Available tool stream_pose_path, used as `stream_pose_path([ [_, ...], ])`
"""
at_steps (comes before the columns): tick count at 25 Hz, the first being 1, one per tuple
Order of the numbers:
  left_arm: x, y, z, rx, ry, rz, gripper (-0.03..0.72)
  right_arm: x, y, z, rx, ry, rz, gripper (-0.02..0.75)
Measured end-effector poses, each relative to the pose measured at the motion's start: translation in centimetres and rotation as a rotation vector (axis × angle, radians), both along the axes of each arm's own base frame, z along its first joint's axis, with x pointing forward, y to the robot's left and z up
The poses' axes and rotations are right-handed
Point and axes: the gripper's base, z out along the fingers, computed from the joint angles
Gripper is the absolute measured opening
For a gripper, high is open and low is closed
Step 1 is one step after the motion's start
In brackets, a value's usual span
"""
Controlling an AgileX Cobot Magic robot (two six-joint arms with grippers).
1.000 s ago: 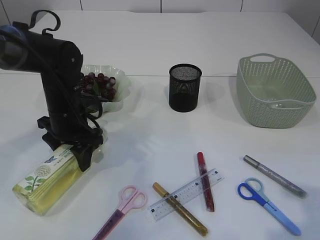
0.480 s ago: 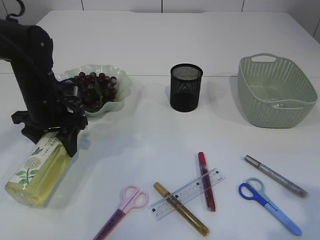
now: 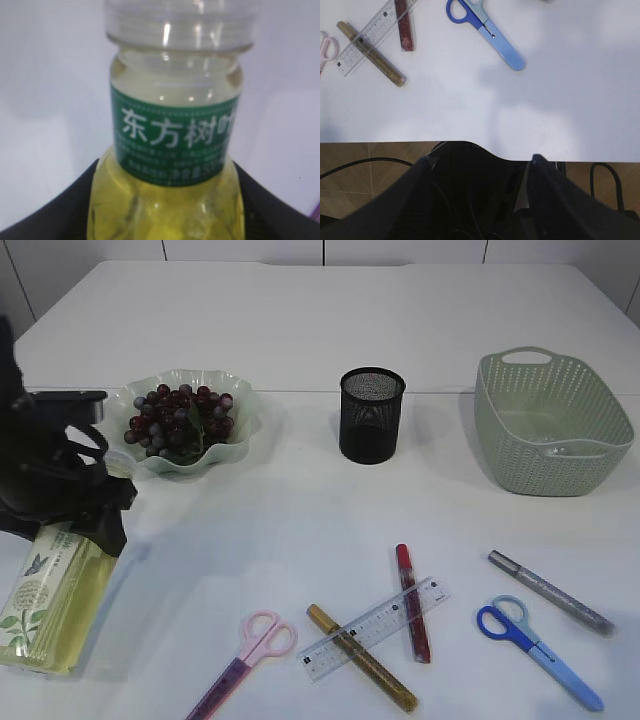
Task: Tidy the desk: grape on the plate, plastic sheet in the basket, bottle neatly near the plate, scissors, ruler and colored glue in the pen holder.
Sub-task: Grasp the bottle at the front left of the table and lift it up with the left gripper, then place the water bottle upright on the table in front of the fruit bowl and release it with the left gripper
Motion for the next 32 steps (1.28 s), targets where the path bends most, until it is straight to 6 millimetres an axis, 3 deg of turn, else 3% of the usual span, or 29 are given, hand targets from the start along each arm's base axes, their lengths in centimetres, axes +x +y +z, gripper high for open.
stream_pose_path([
  [8, -5.0, 1.6, 7.6, -0.116, -0.481, 0.066, 0.454, 0.0, 0.0, 0.0, 0.0, 0.0, 0.0, 0.471],
  [11, -6.5, 2.1, 9.1, -0.146, -0.638, 0.076, 0.454, 0.0, 0.0, 0.0, 0.0, 0.0, 0.0, 0.471],
  [15, -8.1, 2.7, 8.5, -0.176, -0.798, 0.093, 0.454, 0.0, 0.0, 0.0, 0.0, 0.0, 0.0, 0.47],
  [24, -9.9, 3.6, 4.9, -0.173, -1.099, 0.07, 0.454, 0.0, 0.0, 0.0, -0.012, -0.009, 0.032, 0.471],
  [32, -7.9, 3.5, 2.0, -0.16, -1.299, 0.072, 0.454, 0.0, 0.0, 0.0, -0.031, -0.023, 0.08, 0.47],
])
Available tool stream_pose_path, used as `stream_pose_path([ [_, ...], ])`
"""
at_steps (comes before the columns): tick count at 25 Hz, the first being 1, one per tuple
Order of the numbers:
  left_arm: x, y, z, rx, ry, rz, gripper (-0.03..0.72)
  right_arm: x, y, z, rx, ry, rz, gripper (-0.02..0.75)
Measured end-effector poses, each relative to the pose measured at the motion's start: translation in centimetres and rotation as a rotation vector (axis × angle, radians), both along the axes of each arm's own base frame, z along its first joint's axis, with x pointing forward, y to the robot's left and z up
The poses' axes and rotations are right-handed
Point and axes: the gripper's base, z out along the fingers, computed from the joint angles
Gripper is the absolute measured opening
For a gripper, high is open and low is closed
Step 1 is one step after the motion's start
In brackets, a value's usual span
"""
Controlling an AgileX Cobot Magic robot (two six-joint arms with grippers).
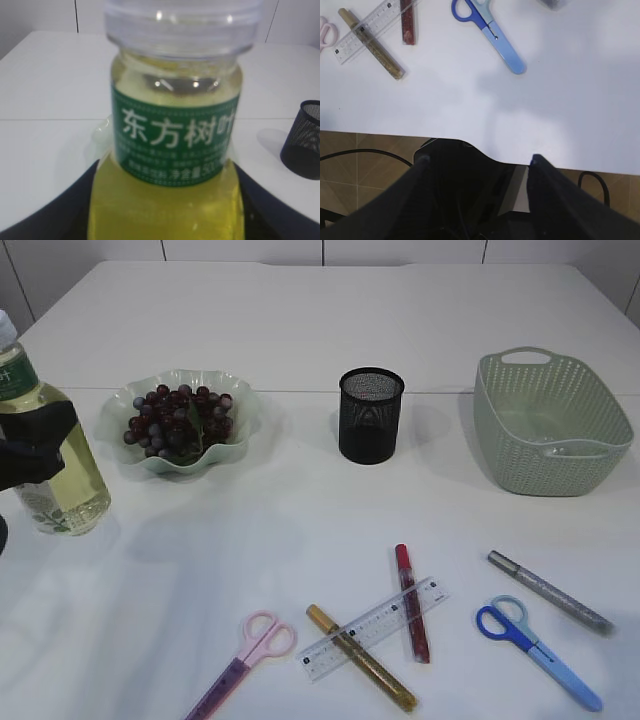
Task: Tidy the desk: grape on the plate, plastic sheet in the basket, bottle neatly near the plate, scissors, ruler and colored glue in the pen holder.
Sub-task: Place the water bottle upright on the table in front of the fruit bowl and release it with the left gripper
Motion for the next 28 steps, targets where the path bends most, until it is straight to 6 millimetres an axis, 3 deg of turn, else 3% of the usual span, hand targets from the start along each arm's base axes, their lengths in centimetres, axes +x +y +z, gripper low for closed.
stream_pose_path([
  [3, 0.8, -0.1, -1.1, 0.001, -0.052, 0.006, 0.454, 0.0, 0.0, 0.0, -0.002, -0.002, 0.007, 0.47],
  [8, 1.6, -0.4, -3.5, 0.022, 0.009, -0.001, 0.454, 0.0, 0.0, 0.0, -0.02, -0.013, 0.047, 0.471],
  [17, 3.6, -1.2, -3.6, 0.037, -0.015, -0.047, 0.453, 0.0, 0.0, 0.0, -0.031, -0.022, 0.076, 0.47],
  [23, 6.0, -1.8, -5.2, 0.041, 0.007, -0.047, 0.453, 0.0, 0.0, 0.0, -0.032, -0.022, 0.079, 0.471],
  [28, 6.4, -1.9, -7.0, 0.052, 0.057, -0.05, 0.453, 0.0, 0.0, 0.0, -0.032, -0.023, 0.08, 0.471],
])
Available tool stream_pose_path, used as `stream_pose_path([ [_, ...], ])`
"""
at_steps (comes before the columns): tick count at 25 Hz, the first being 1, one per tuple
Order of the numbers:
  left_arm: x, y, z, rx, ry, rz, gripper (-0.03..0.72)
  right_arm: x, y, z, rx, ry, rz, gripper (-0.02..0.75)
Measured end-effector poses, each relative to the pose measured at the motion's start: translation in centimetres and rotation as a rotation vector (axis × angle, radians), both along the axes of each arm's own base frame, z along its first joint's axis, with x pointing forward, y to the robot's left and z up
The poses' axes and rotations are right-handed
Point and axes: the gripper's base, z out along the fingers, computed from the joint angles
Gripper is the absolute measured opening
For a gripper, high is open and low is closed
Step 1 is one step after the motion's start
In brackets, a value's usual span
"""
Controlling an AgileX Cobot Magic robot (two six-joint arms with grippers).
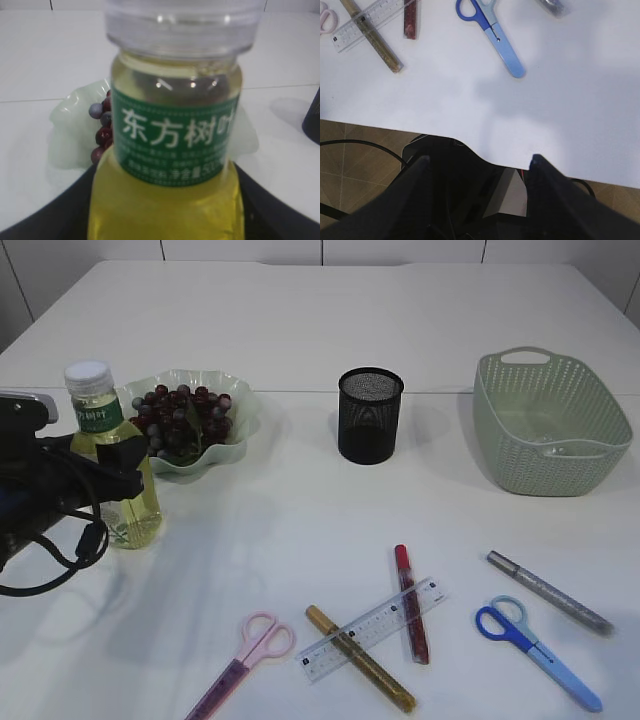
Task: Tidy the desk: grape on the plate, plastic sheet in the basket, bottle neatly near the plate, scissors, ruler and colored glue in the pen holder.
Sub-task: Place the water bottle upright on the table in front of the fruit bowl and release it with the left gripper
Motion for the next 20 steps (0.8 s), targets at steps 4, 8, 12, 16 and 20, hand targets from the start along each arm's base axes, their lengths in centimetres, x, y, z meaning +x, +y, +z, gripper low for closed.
stream_pose_path([
  [4, 0.19, -0.1, -0.61, 0.002, -0.001, -0.006, 0.453, 0.0, 0.0, 0.0, 0.0, 0.0, 0.0, 0.47],
  [8, 0.31, -0.24, -0.88, 0.003, -0.017, -0.019, 0.453, 0.0, 0.0, 0.0, 0.0, 0.0, 0.0, 0.47],
  [12, 0.36, -0.31, -0.95, 0.004, -0.022, -0.027, 0.453, 0.0, 0.0, 0.0, 0.0, 0.0, 0.0, 0.471],
  [16, 0.36, -0.31, -1.0, 0.004, -0.023, -0.027, 0.453, 0.0, 0.0, 0.0, -0.001, 0.0, 0.001, 0.471],
  [20, 0.36, -0.31, -1.0, 0.004, -0.023, -0.027, 0.453, 0.0, 0.0, 0.0, -0.001, 0.0, 0.001, 0.47],
])
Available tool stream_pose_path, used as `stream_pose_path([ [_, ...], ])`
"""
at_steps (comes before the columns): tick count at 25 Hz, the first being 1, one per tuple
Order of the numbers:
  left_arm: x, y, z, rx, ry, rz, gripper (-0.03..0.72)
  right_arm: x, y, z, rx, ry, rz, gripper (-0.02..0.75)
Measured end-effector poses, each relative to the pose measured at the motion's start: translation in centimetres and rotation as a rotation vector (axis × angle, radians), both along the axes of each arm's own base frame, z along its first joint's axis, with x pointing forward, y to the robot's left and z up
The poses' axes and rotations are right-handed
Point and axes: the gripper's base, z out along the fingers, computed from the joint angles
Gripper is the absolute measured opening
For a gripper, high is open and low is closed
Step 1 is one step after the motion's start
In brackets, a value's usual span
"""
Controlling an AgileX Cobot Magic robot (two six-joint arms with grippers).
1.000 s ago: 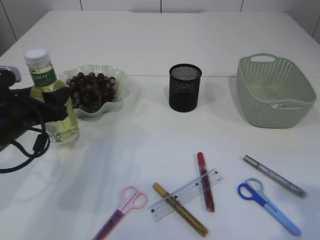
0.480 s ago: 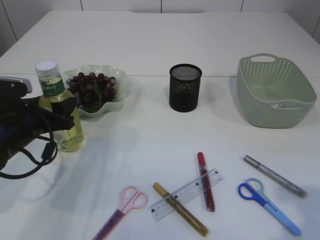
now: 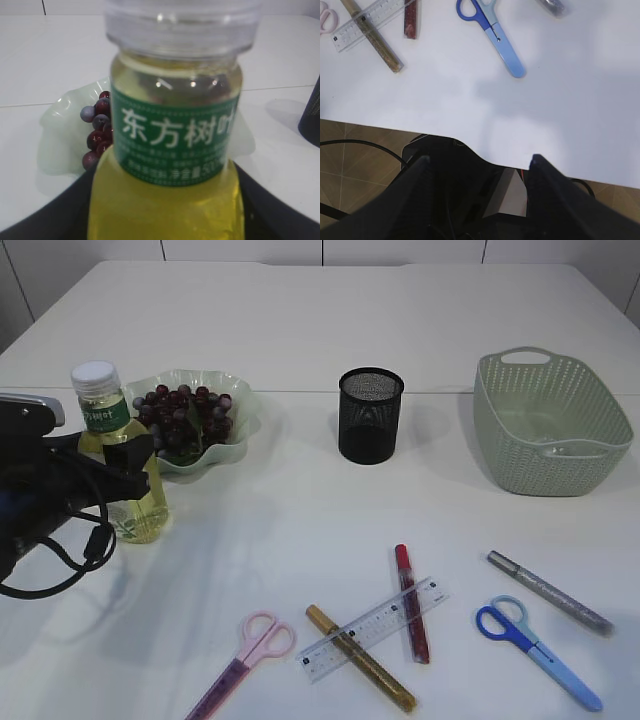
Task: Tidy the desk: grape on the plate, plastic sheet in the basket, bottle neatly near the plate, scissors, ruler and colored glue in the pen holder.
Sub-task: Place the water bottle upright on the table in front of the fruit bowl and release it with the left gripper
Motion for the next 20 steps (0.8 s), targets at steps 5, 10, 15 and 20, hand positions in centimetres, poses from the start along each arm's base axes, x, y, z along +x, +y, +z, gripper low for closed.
stream_pose_path([
  [5, 0.0, 0.0, 0.0, 0.0, 0.0, 0.0, 0.514, 0.0, 0.0, 0.0, 0.0, 0.0, 0.0, 0.47],
  [10, 0.0, 0.0, 0.0, 0.0, 0.0, 0.0, 0.586, 0.0, 0.0, 0.0, -0.001, 0.0, 0.002, 0.471],
  [15, 0.0, 0.0, 0.1, -0.001, -0.006, 0.0, 0.589, 0.0, 0.0, 0.0, -0.001, 0.0, 0.002, 0.471],
  [20, 0.0, 0.0, 1.7, -0.013, -0.056, 0.0, 0.589, 0.0, 0.0, 0.0, -0.001, 0.0, 0.002, 0.47],
])
